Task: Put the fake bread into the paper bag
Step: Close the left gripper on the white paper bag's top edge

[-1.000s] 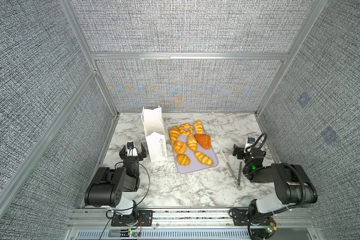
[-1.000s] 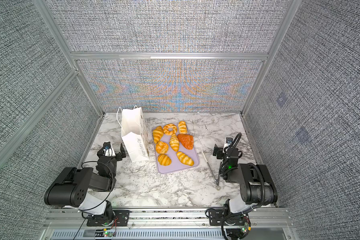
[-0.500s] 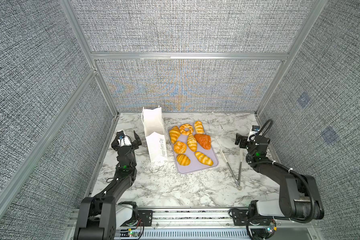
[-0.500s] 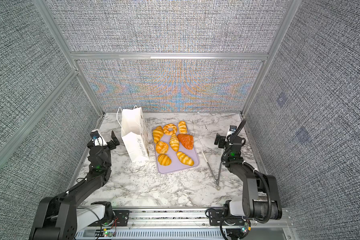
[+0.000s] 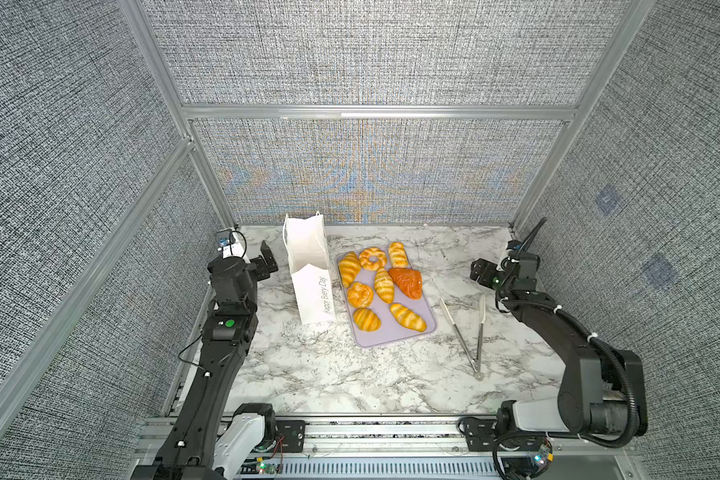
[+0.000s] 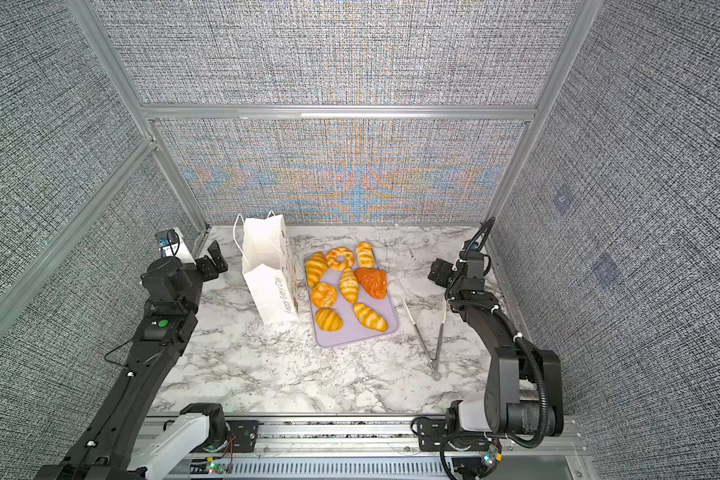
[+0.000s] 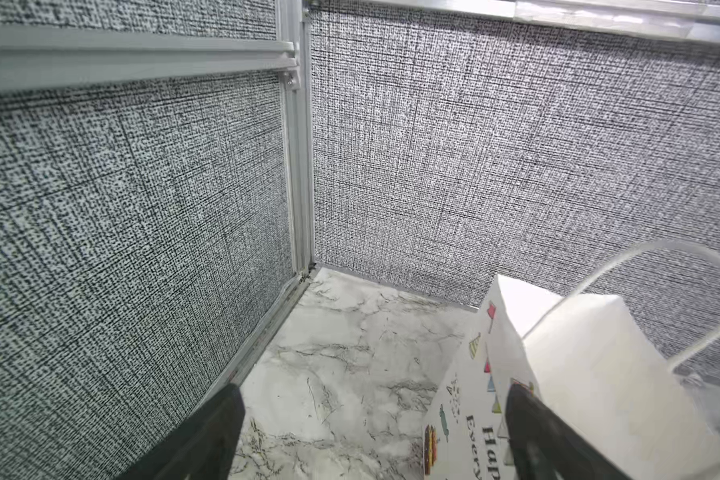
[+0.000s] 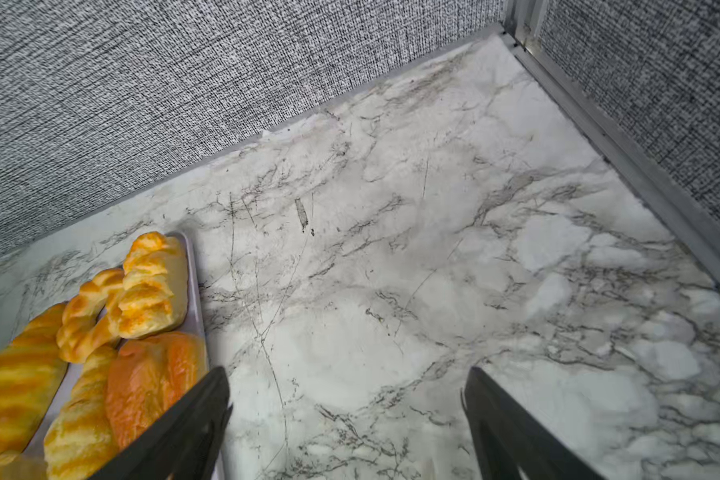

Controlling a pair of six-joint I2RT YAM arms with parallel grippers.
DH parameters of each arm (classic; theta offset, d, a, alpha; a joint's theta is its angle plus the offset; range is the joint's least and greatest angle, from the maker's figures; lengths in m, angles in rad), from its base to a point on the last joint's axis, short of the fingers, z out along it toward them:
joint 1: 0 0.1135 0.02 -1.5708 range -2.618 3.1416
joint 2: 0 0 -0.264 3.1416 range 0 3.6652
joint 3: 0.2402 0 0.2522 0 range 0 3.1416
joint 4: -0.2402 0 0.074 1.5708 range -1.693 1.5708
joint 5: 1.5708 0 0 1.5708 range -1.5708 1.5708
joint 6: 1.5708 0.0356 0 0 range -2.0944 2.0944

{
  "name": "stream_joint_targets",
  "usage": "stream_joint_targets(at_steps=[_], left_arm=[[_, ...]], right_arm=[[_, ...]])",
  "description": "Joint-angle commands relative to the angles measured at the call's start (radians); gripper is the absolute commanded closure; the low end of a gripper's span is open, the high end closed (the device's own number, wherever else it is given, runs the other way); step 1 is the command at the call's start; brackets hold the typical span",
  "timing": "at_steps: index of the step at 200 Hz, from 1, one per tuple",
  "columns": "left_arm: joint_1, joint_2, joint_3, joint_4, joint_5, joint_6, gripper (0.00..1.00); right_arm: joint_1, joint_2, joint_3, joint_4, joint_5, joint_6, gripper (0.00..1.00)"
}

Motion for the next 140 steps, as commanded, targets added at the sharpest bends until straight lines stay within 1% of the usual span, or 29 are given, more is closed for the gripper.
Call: stream_joint_targets(at_steps=[1,20,32,37,43,48,59,68,118,140], left_arm=[[0.0,0.002,0.064,-0.221,0.106,0.025,0.01],[0.0,0.003,0.111,-0.307,0.161,0.017,0.01],[0.0,0.0,0.134,-0.342,0.185,0.008,0.04],[0.0,-0.005,0.139,-0.342,0.22,0.039,0.05],[-0.002,-0.011,0.143,-0.345,0.27,0.066,0.07],[-0.004,-0.014,0.147,-0.351,0.305,0.07,0.11],[-0.007,-0.014,0.162,-0.376,0.334,0.068,0.15],[-0.01,-0.012,0.175,-0.4,0.334,0.067,0.18],[-0.029,0.038,0.263,-0.496,0.325,0.045,0.29],[-0.047,0.103,0.309,-0.545,0.325,0.039,0.4]], right_arm=[[0.018,0.005,0.026,-0.118,0.08,0.056,0.11],[0.034,0.015,0.049,-0.163,0.114,0.058,0.11],[0.044,0.023,0.066,-0.188,0.121,0.055,0.11],[0.047,0.028,0.066,-0.198,0.121,0.051,0.11],[0.052,0.033,0.066,-0.206,0.123,0.047,0.11],[0.055,0.036,0.101,-0.209,0.121,0.042,0.11],[0.062,0.046,0.114,-0.218,0.121,0.025,0.11],[0.067,0.053,0.126,-0.229,0.128,0.016,0.11],[0.071,0.052,0.151,-0.266,0.15,0.01,0.11],[0.075,0.042,0.145,-0.267,0.152,0.01,0.11]])
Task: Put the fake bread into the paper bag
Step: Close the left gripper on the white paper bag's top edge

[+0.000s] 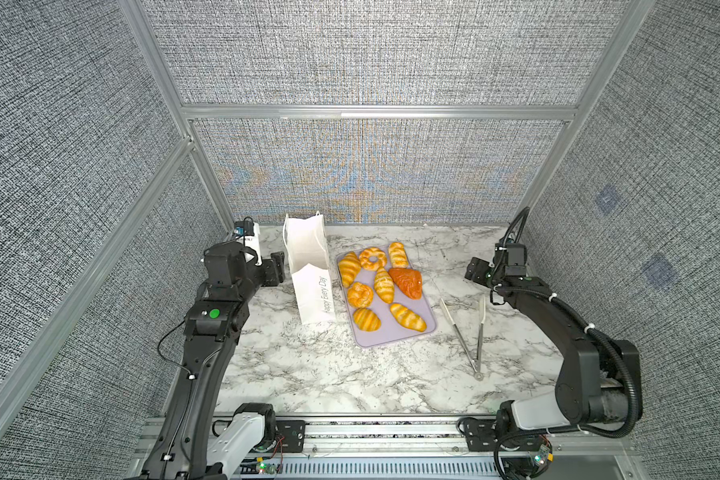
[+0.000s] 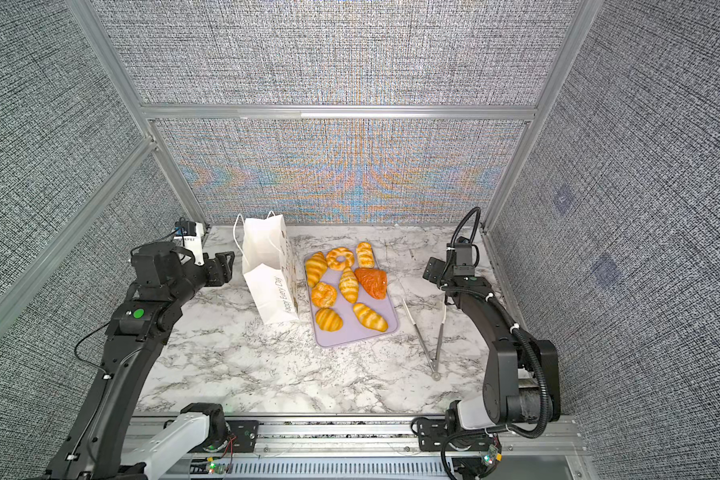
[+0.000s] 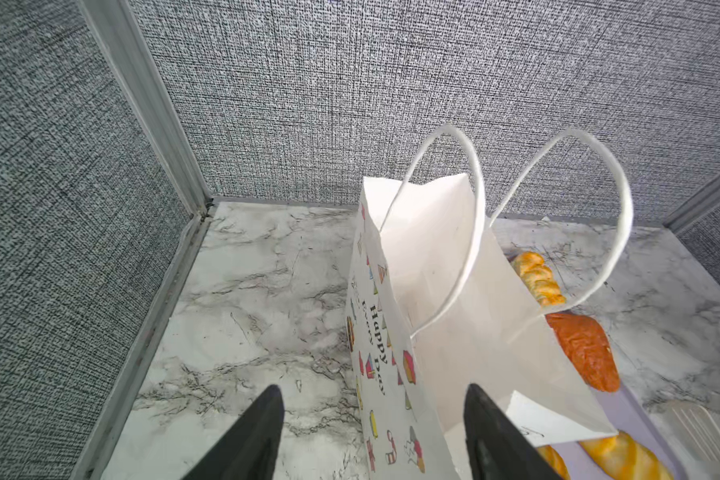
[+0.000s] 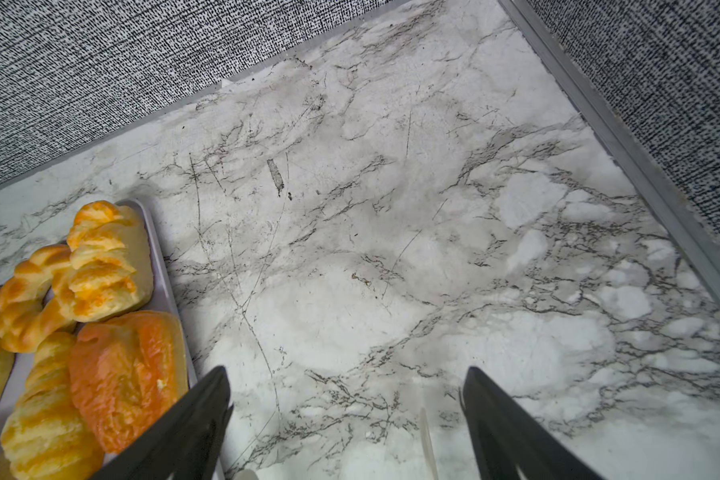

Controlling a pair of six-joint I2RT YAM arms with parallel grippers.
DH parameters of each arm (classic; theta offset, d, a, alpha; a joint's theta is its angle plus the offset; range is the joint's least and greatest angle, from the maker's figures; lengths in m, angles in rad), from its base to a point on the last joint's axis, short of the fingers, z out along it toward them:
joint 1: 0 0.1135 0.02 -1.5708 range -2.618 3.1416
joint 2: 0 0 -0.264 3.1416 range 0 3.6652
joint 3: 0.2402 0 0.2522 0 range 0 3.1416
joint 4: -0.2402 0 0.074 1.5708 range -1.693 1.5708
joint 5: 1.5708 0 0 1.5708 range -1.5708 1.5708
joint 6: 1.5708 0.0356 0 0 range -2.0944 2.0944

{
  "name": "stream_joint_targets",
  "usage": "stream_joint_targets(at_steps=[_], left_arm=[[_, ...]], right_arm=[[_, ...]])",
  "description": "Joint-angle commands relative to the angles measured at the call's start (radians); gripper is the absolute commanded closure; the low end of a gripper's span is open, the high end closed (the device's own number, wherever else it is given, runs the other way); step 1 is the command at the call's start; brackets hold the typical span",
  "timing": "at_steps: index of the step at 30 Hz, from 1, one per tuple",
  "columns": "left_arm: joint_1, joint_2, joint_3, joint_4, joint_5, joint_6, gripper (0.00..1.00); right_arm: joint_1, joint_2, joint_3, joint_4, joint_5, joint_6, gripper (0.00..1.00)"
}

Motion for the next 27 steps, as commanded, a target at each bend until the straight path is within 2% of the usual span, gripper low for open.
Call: stream_joint_targets(at_steps=[1,4,7,13,17,21,27], left_arm=[[-0.013,0.054,0.038,-0.074,0.013,-0.008,0.4],[-0.035,0.112,0.086,-0.112,0.021,-0.003,0.5],[-0.039,0.14,0.115,-0.126,0.033,-0.009,0.54],[-0.053,0.176,0.142,-0.129,0.054,-0.031,0.56],[-0.057,0.241,0.194,-0.157,0.044,-0.078,0.65],[-0.06,0.281,0.211,-0.172,0.07,-0.105,0.66],[-0.061,0.302,0.211,-0.193,0.027,-0.119,0.68]], right_arm=[[0.006,-0.012,0.001,-0.019,0.02,-0.002,0.11],[0.015,-0.018,0.0,-0.03,0.03,-0.002,0.11],[0.024,-0.023,-0.001,-0.036,0.042,-0.004,0.11],[0.035,-0.014,0.005,-0.04,0.056,-0.006,0.11],[0.039,-0.012,0.018,-0.055,0.061,-0.011,0.11],[0.04,-0.015,0.027,-0.072,0.066,-0.017,0.11],[0.04,-0.03,0.015,-0.086,0.079,-0.017,0.11]])
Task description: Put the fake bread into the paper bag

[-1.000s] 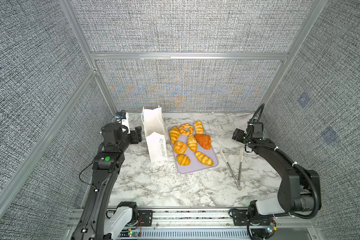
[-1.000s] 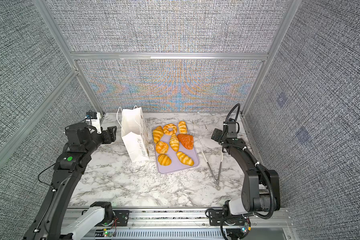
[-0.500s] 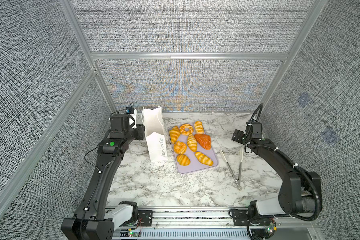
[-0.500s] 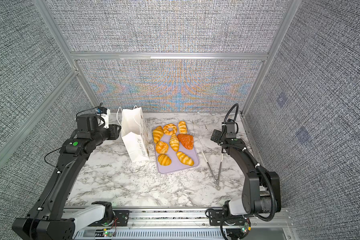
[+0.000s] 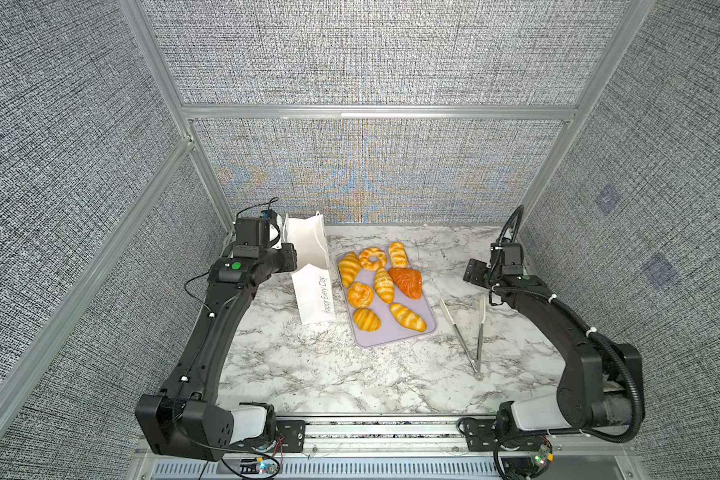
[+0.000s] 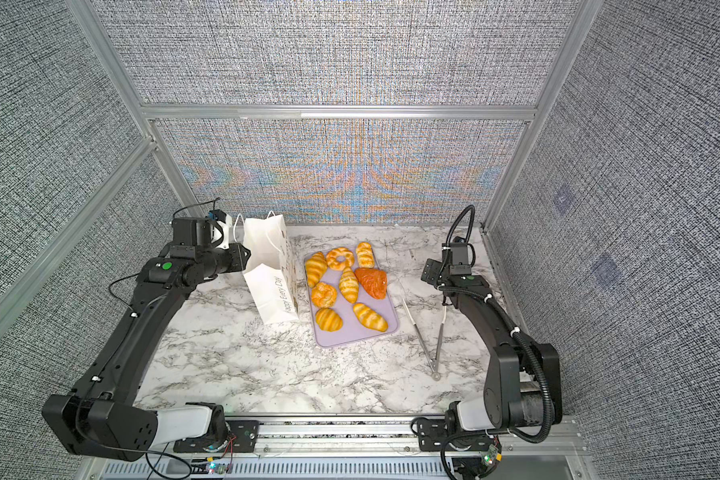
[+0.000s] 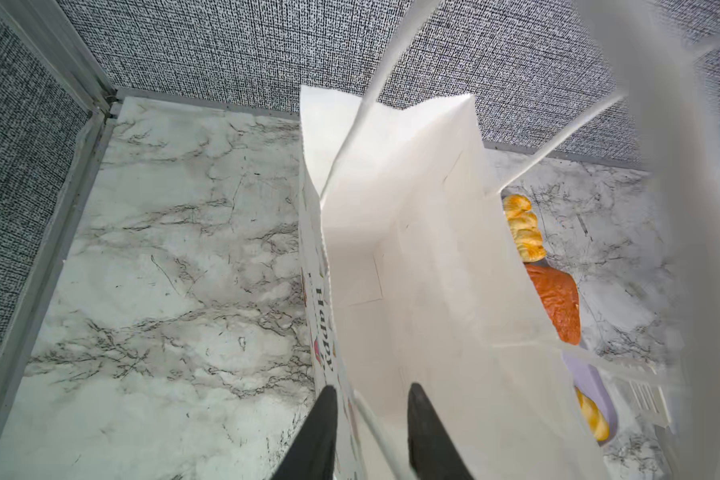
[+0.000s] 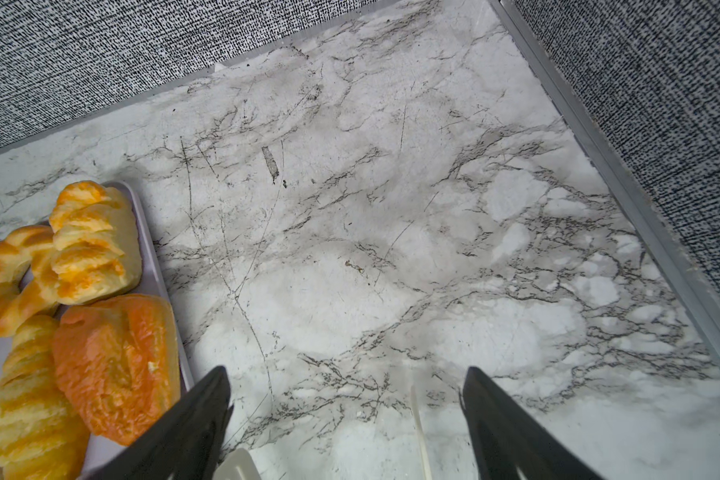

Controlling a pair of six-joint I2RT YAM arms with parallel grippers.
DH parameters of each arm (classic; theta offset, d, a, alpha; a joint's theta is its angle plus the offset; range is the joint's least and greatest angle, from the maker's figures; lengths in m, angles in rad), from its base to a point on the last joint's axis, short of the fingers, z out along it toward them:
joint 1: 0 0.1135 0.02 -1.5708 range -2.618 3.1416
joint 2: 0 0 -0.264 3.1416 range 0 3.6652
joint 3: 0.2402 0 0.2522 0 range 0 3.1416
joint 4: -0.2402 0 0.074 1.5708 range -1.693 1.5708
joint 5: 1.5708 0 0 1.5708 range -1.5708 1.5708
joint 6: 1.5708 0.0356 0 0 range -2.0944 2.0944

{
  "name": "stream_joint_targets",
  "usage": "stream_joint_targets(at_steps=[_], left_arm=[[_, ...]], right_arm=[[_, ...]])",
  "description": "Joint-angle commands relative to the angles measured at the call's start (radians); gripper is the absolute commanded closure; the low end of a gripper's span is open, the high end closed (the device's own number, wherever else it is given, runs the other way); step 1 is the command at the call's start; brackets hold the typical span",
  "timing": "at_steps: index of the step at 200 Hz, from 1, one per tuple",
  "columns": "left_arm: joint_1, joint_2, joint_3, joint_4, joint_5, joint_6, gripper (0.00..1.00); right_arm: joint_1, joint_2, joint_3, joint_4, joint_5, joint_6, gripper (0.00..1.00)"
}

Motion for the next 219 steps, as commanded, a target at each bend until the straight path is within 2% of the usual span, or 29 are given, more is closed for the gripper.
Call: stream_joint_targets(at_steps=[1,55,100,167,219], left_arm=[[-0.001,0.007,0.005,-0.018,-0.02,-0.02,0.69],[0.0,0.05,0.022,-0.021,-0.027,-0.033,0.73],[-0.002,0.071,0.047,-0.003,-0.019,-0.06,0.81],[-0.002,0.099,0.045,0.062,-0.001,-0.142,1.0],[-0.002,0.113,0.047,0.122,-0.022,-0.206,1.0]], right_arm=[[0.002,-0.01,-0.005,-0.018,0.018,0.004,0.11],[0.004,-0.013,0.002,-0.027,0.021,0.01,0.11],[0.007,-0.022,-0.002,-0.036,0.028,0.008,0.11],[0.012,-0.04,-0.011,-0.062,0.049,-0.006,0.11],[0.012,-0.053,-0.028,-0.079,0.052,-0.008,0.11]])
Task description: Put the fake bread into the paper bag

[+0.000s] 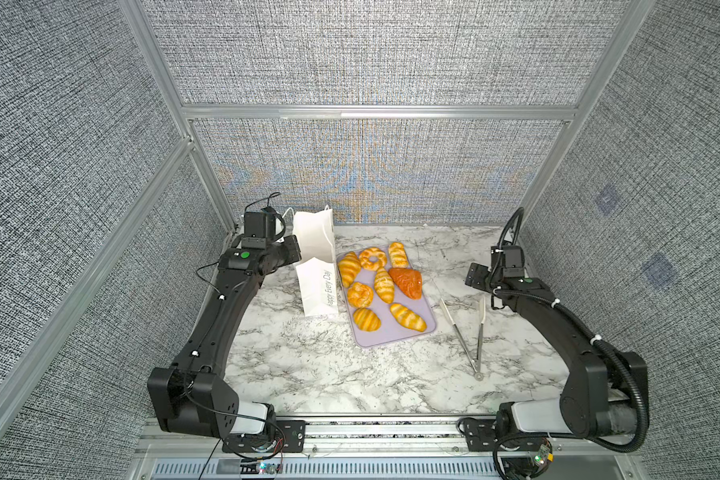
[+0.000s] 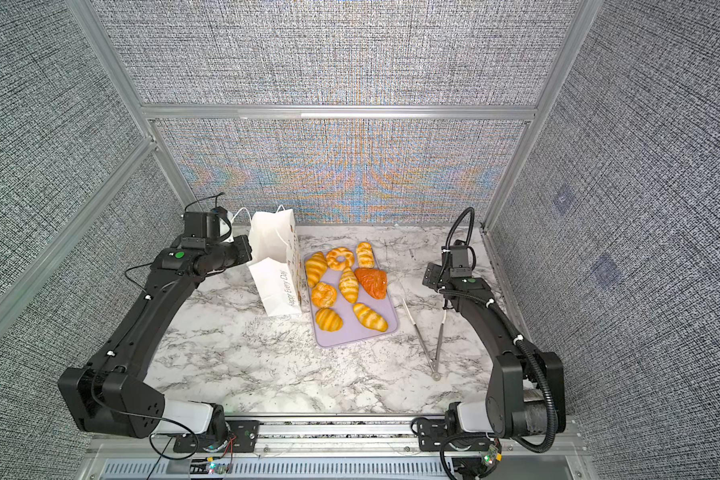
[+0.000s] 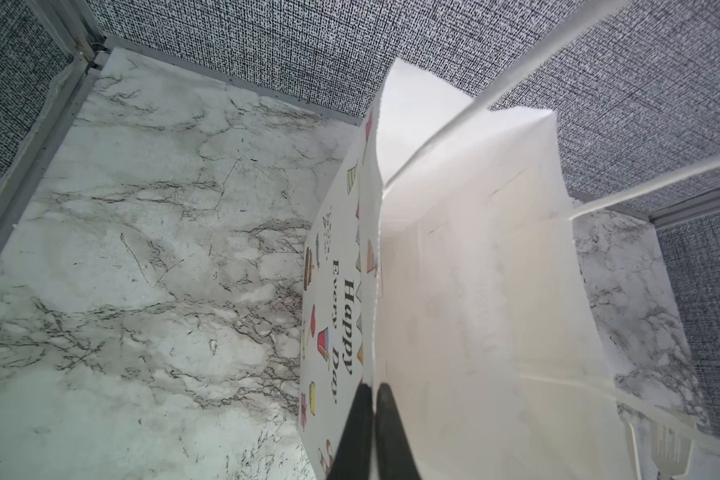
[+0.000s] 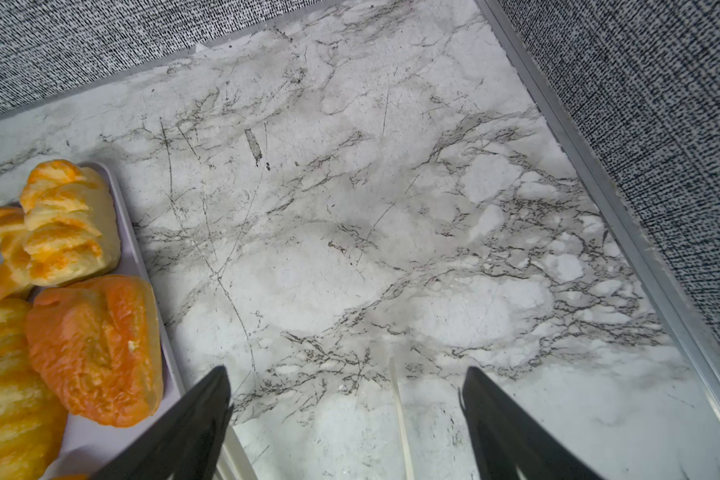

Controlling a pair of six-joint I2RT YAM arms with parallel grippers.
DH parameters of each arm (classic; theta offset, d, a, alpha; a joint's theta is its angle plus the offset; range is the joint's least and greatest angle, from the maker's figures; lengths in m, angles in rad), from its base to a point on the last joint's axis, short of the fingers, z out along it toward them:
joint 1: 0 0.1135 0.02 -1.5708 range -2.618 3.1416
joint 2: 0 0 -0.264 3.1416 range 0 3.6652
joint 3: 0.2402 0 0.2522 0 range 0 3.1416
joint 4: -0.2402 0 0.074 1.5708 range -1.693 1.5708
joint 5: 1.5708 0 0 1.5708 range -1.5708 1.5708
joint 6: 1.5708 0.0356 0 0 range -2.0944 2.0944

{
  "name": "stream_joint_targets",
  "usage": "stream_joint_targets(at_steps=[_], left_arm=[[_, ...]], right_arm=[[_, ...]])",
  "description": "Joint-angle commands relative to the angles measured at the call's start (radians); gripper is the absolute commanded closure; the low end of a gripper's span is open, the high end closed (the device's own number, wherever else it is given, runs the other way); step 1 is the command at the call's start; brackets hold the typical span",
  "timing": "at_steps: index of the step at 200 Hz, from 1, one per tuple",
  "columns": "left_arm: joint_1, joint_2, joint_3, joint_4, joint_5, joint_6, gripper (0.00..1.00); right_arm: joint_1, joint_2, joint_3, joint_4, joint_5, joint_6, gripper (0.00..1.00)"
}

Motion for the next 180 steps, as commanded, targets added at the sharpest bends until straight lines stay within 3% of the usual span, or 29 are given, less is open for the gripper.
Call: stream_joint_targets(at_steps=[1,94,167,180], left_arm=[[0.001,0.007,0.01,0.062,-0.01,-0.047,1.0],[0.022,0.072,0.018,0.16,0.013,-0.087,1.0],[0.031,0.067,-0.01,0.166,0.029,-0.084,1.0],[0.032,0.063,-0.015,0.171,0.031,-0.079,0.93]], right_arm=[[0.001,-0.01,-0.006,-0.017,0.011,0.002,0.11],[0.001,-0.022,-0.021,-0.062,0.011,-0.019,0.11],[0.001,-0.092,-0.138,-0.093,-0.014,0.026,0.14],[0.0,-0.103,-0.16,-0.101,-0.02,0.037,0.15]])
